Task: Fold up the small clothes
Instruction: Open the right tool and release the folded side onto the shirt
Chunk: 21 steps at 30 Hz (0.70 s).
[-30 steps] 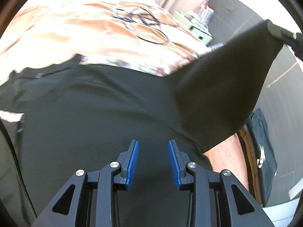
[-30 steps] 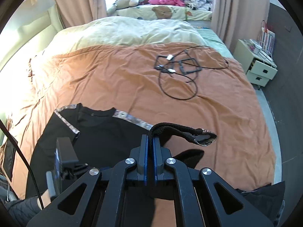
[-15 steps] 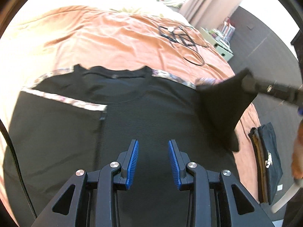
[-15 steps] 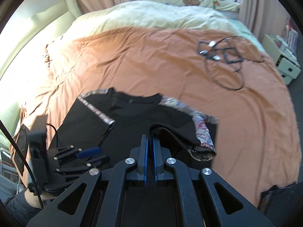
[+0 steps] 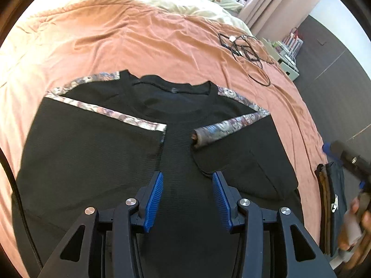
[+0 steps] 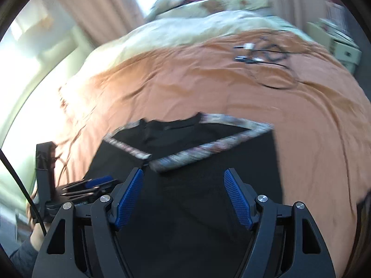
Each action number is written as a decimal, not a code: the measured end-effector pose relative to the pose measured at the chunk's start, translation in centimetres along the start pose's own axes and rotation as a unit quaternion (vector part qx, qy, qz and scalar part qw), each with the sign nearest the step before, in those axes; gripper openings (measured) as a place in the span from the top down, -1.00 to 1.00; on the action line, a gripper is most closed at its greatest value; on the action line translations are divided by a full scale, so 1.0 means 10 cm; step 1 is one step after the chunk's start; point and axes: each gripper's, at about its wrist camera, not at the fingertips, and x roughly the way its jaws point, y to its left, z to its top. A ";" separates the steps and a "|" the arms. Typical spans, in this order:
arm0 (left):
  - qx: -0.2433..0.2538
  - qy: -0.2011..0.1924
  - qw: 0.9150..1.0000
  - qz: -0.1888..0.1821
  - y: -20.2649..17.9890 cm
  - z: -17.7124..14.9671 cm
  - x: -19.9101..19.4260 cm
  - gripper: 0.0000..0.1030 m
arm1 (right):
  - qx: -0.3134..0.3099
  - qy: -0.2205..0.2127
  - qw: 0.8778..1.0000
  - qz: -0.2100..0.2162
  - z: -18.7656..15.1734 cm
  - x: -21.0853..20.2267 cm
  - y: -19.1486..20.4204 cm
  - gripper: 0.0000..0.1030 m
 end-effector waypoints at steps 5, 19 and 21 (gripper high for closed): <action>0.028 0.016 0.999 0.013 -0.13 0.01 0.22 0.06 | 0.052 0.021 0.998 -0.008 -0.29 0.30 -0.46 -0.08; 0.044 0.039 0.997 0.059 -0.25 0.24 0.91 0.06 | -0.027 0.083 0.988 -0.124 -0.35 1.16 -0.25 0.29; 0.039 0.038 0.996 0.063 -0.24 0.30 0.97 0.06 | -0.035 0.089 0.989 -0.109 -0.38 1.16 -0.16 0.29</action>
